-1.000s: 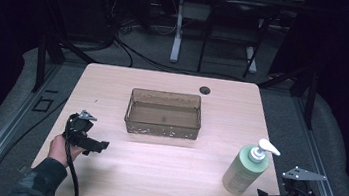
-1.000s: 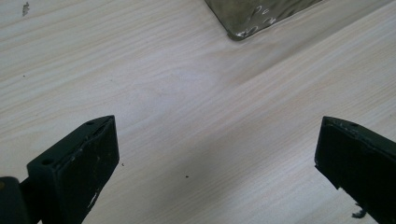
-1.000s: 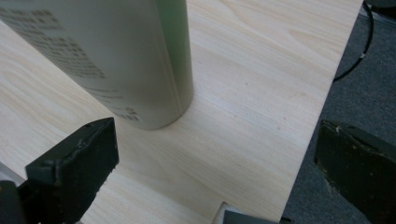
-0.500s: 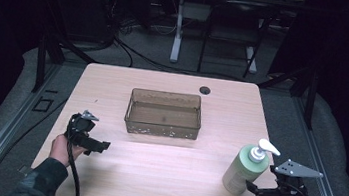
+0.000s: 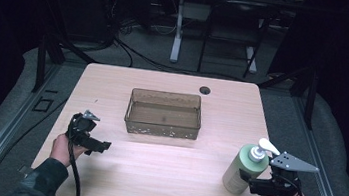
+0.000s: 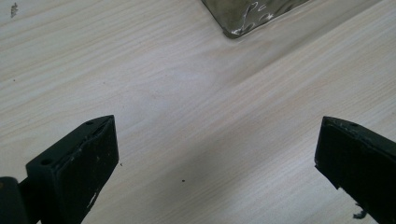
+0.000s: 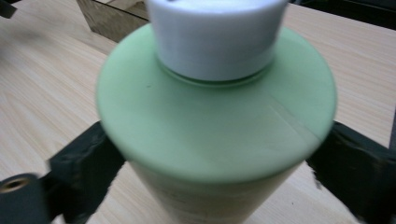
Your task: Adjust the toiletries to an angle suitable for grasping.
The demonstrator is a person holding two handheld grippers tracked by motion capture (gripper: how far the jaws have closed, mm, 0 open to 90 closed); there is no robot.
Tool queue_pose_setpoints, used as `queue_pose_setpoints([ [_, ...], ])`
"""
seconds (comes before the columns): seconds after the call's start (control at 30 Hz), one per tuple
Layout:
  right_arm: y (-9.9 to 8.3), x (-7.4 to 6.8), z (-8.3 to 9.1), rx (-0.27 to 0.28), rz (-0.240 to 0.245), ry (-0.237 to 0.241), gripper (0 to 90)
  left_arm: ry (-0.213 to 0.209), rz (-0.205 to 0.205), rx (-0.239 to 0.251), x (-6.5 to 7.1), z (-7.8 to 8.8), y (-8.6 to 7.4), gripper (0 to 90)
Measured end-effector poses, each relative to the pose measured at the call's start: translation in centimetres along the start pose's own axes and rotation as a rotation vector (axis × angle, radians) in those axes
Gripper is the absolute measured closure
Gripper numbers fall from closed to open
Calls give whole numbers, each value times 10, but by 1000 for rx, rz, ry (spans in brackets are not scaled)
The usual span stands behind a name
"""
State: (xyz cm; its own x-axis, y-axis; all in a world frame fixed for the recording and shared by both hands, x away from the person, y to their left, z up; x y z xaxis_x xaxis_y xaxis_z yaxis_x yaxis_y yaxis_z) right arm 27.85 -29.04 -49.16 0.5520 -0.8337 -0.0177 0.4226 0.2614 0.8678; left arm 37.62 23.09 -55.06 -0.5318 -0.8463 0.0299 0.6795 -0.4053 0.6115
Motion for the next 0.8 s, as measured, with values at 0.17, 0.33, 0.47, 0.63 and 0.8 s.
queue_pose_setpoints([
  [0.17,1,0,-1,4,1,-8,115,1,-3,-2,0,0,0,0],
  [0.33,1,-1,-3,11,5,-11,117,2,-11,-3,1,0,1,0],
  [0.47,3,-2,-6,14,11,-9,118,0,-12,-6,1,0,1,0],
  [0.63,6,-3,-11,13,14,0,119,-1,-12,-6,1,1,1,0],
  [0.8,11,-7,-19,10,30,12,119,-3,-13,-6,1,1,1,0],
])
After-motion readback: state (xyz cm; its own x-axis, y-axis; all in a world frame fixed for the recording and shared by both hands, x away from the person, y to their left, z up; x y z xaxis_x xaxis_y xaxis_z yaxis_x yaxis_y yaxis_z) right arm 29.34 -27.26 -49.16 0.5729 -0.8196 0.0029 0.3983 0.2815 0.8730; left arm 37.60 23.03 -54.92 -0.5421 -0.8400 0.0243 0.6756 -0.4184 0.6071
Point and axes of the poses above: each handheld gripper's, and its own axes: z roughly backward along the jaws, y roughly out of its top, x roughly to its right, the point moved 4 cm from there along -z, roughly forward along the jaws, and after that the axes turned 4 degrees about x, right-handed, at the moved point
